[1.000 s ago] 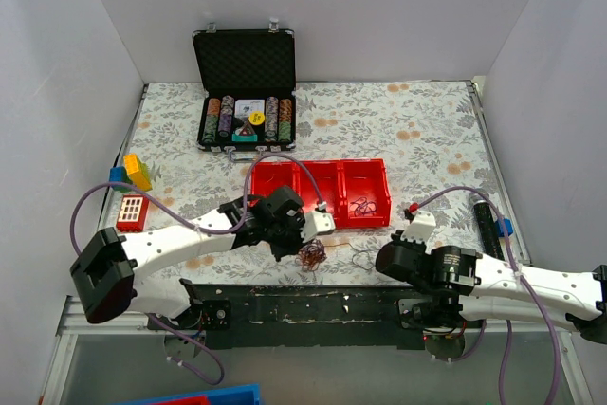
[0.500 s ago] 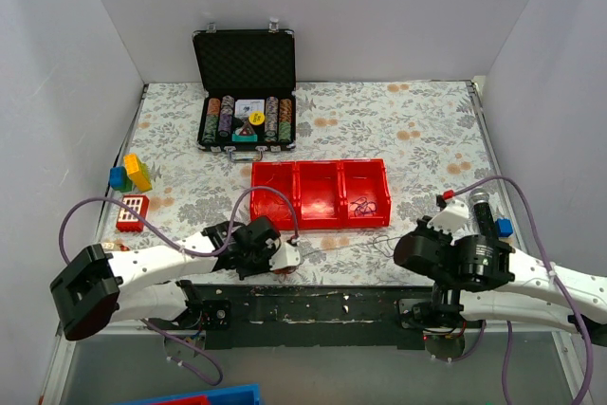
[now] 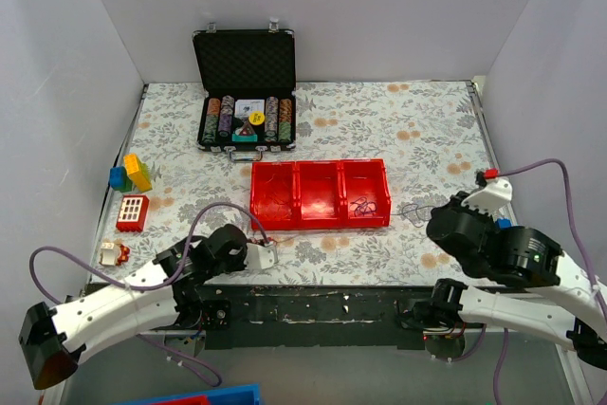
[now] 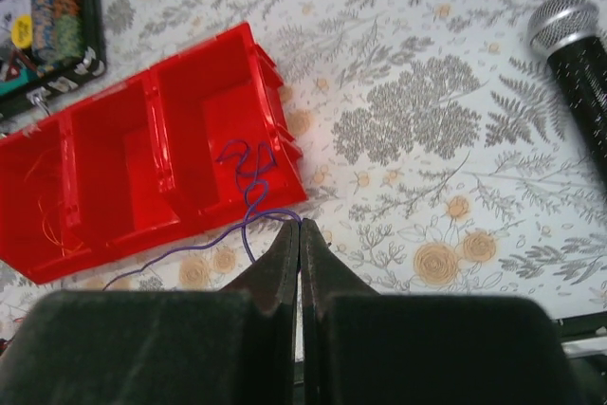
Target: Untangle the cables
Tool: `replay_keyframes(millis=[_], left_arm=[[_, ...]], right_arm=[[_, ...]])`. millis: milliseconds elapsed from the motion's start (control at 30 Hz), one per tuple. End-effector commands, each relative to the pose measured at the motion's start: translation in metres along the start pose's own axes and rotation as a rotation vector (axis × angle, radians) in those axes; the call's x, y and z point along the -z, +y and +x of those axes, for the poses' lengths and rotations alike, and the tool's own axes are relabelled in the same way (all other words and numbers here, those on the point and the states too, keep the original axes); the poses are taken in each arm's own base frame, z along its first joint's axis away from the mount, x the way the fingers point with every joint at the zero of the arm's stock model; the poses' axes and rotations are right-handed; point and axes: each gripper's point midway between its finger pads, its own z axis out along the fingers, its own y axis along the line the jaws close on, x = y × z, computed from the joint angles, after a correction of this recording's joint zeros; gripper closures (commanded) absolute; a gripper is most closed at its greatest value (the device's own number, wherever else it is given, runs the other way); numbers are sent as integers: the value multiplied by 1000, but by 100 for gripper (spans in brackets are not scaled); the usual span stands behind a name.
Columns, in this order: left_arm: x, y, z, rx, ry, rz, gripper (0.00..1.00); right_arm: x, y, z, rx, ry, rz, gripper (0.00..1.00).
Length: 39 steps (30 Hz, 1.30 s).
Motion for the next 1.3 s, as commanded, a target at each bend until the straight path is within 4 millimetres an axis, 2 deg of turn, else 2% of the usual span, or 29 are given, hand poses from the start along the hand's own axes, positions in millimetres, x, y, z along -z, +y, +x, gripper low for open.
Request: replay_keyframes(millis=[0,100,267,400,467,567,667,833,1000,1100,1267], left_arm=[[9,7,21,-92,44,-56,100],[10,6,25,-87,65,-52,100],[10,0,30,-70,91,-22,100],[7,-9,46,-91,134,-8,100],[6,-7,52,-119,141,-36,100],[9,3,44,-124,99,-88,100],[10,3,53,-140,138,-91,100],[11,3,64,-193,154,-115,100],[11,3,78,-243,188,-145,100],[12,9,70,-231,155,-172,100],[21,37,29,-148,51,-247,100]], right_arm=[[17,-12,-60,26,-171,14,99],[31,-11,-89,16,-227,1,99],[47,-8,-123,27,-286,-3,99],[64,-18,-152,-16,-344,-7,99],[70,-21,-161,-43,-362,-19,99],[73,-16,-169,-10,-378,-16,99],[84,-22,-189,-14,-412,15,99],[110,-31,-234,-44,-525,0,99],[135,-49,-276,-68,-641,77,99],[134,-47,-280,-50,-654,88,99],[113,-13,-259,8,-604,70,99]])
